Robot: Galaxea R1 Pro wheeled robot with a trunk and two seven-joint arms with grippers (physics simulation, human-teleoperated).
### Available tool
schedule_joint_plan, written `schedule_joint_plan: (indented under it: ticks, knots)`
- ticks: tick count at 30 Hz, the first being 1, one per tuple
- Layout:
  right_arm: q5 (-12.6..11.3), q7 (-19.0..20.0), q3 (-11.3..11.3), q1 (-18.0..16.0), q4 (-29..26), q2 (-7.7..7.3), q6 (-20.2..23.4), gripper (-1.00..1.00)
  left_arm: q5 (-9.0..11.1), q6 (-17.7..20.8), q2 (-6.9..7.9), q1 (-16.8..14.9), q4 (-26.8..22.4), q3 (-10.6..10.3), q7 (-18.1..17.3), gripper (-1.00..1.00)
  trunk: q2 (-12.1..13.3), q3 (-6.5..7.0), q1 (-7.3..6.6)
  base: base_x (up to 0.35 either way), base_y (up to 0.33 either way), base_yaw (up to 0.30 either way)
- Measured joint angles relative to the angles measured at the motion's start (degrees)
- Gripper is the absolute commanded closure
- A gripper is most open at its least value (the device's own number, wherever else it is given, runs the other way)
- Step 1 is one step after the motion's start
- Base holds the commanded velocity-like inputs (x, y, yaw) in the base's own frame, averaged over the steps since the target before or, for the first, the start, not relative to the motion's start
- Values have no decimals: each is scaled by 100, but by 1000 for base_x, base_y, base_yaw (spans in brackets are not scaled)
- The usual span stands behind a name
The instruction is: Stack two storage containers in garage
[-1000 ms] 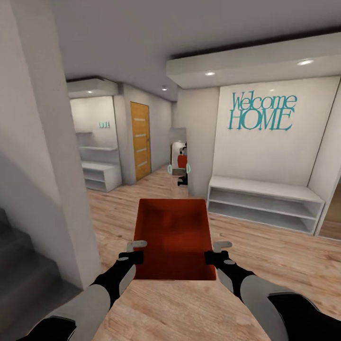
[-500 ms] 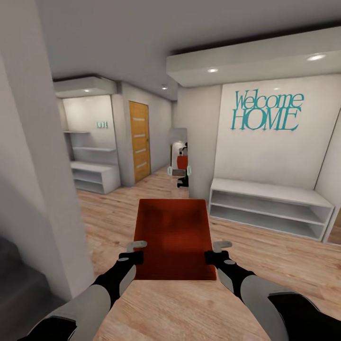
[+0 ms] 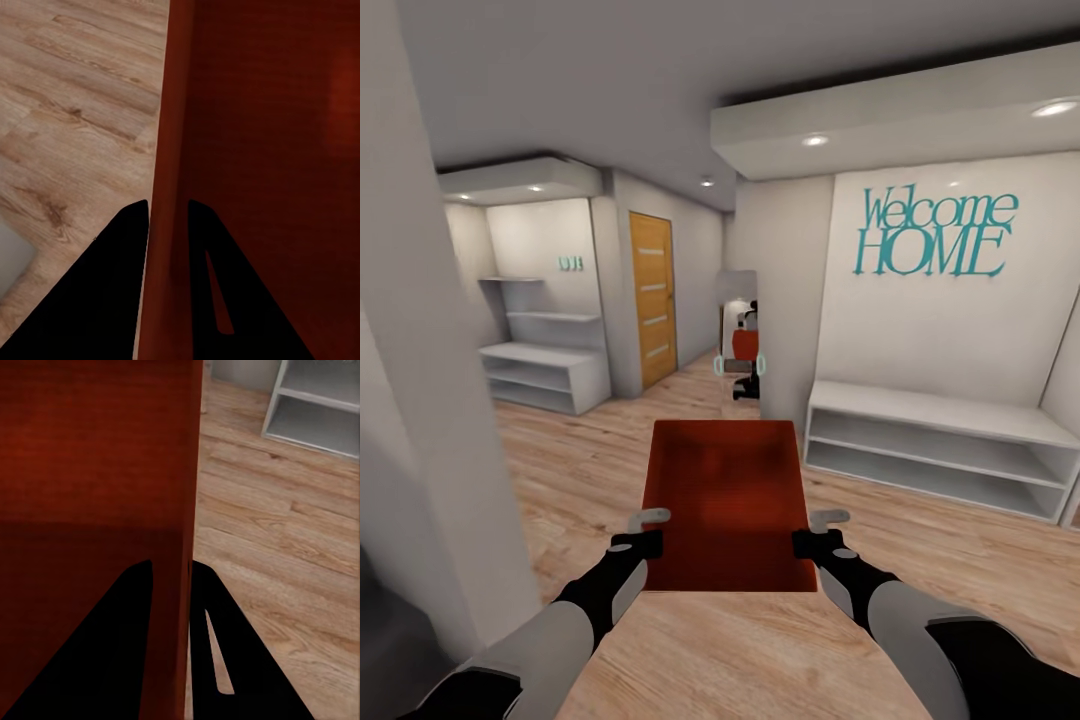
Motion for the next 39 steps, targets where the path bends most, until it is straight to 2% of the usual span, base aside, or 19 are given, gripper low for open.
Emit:
schedule_joint_plan:
  ticks: [16,33,39]
  knots:
    - [-21,-1,-14,0,1,9,-1,100,-5,68,16,0,-61,-30,1,100,0,0,0,322,0,5]
    - [-8,-1,3,0,1,2,0,100,-1,9,3,0,-9,-4,1,100,0,0,0,322,0,244]
    - [-6,-3,-16,-1,0,7,2,100,-1,46,11,0,-41,-22,0,100,0,0,0,322,0,82]
